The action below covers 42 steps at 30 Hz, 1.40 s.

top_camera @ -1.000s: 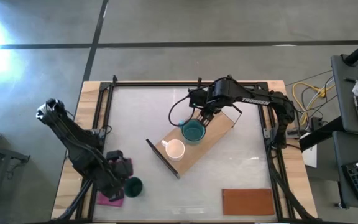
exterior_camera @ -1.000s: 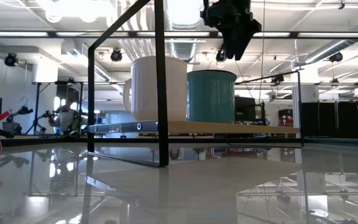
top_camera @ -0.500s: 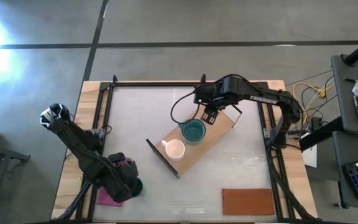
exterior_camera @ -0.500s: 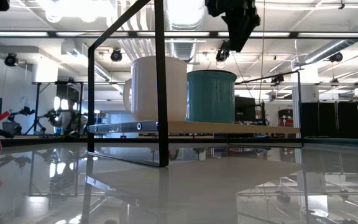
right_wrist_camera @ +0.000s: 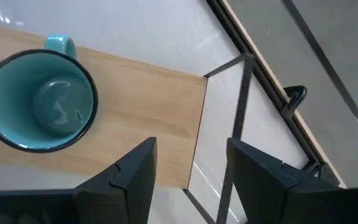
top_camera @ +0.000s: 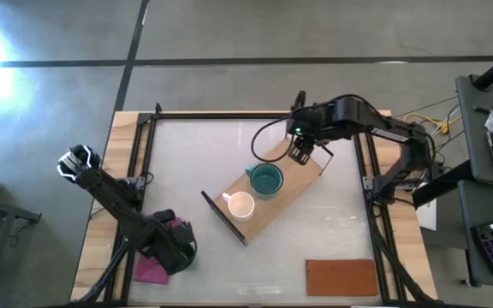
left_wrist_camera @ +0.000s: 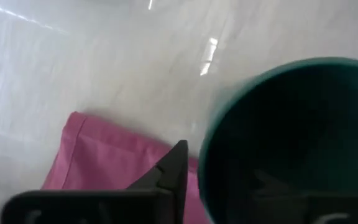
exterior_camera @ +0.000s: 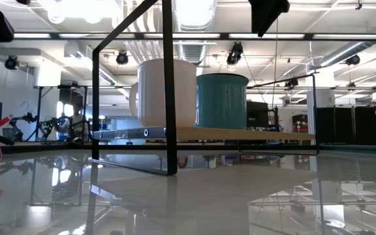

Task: Stack small to large cups/mugs on shelf
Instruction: Put the green cup on the shelf

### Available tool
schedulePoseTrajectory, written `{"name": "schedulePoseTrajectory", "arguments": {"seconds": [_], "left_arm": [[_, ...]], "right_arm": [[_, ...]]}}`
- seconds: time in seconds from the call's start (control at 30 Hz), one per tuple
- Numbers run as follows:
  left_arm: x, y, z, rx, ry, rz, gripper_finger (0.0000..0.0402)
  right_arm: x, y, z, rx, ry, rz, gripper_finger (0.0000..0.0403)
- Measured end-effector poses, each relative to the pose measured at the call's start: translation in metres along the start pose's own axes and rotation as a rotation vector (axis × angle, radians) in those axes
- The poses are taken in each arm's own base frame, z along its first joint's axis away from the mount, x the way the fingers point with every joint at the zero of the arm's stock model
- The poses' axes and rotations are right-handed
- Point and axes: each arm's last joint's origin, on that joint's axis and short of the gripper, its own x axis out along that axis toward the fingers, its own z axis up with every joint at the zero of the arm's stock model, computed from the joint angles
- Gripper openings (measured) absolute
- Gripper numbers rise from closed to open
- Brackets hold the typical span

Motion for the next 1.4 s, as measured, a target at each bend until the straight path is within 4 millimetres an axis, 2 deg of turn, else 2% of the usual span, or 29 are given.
{"name": "schedulePoseTrajectory", "arguments": {"seconds": [0.1, 0.23, 0.3, 0.37, 0.53, 0.67, 0.77, 0.87, 0.97, 1.1, 1.23, 1.4], "left_arm": [[0.002, 0.007, 0.007, 0.009, 0.012, -0.033, 0.0010], [-0.004, 0.026, 0.015, -0.004, 0.032, 0.003, 0.0002], [-0.017, 0.040, 0.018, -0.011, 0.040, 0.027, 0.0001], [-0.040, 0.057, 0.024, -0.039, -0.012, 0.017, 0.0001], [-0.099, 0.119, 0.032, -0.191, -0.139, 0.147, 0.0001], [-0.132, 0.166, 0.044, -0.317, -0.260, 0.267, 0.0000], [-0.149, 0.198, 0.069, -0.362, -0.402, 0.305, 0.0000], [-0.160, 0.234, 0.107, -0.360, -0.534, 0.291, 0.0000], [-0.157, 0.270, 0.147, -0.310, -0.577, 0.186, 0.0000], [-0.137, 0.291, 0.197, -0.182, -0.491, 0.182, 0.0000], [-0.118, 0.292, 0.244, -0.033, -0.470, 0.141, 0.0000], [-0.100, 0.277, 0.293, 0.114, -0.476, 0.111, 0.0000]], "right_arm": [[-0.008, -0.007, -0.010, 0.025, -0.013, 0.004, 0.0188], [-0.015, -0.019, -0.031, 0.123, -0.017, 0.000, 0.0187], [-0.016, -0.025, -0.045, 0.184, -0.012, -0.002, 0.0187], [-0.015, -0.031, -0.060, 0.239, 0.003, -0.006, 0.0187], [0.000, -0.038, -0.093, 0.316, 0.063, -0.037, 0.0187], [0.016, -0.038, -0.109, 0.336, 0.101, -0.061, 0.0187], [0.030, -0.034, -0.114, 0.364, 0.143, -0.058, 0.0187], [0.036, -0.032, -0.116, 0.402, 0.151, -0.072, 0.0187], [0.031, -0.033, -0.109, 0.488, 0.046, -0.092, 0.0187], [0.005, -0.046, -0.095, 0.615, -0.153, -0.144, 0.0187], [-0.015, -0.057, -0.080, 0.721, -0.284, -0.130, 0.0187], [-0.020, -0.064, -0.069, 0.772, -0.345, -0.067, 0.0187]]}}
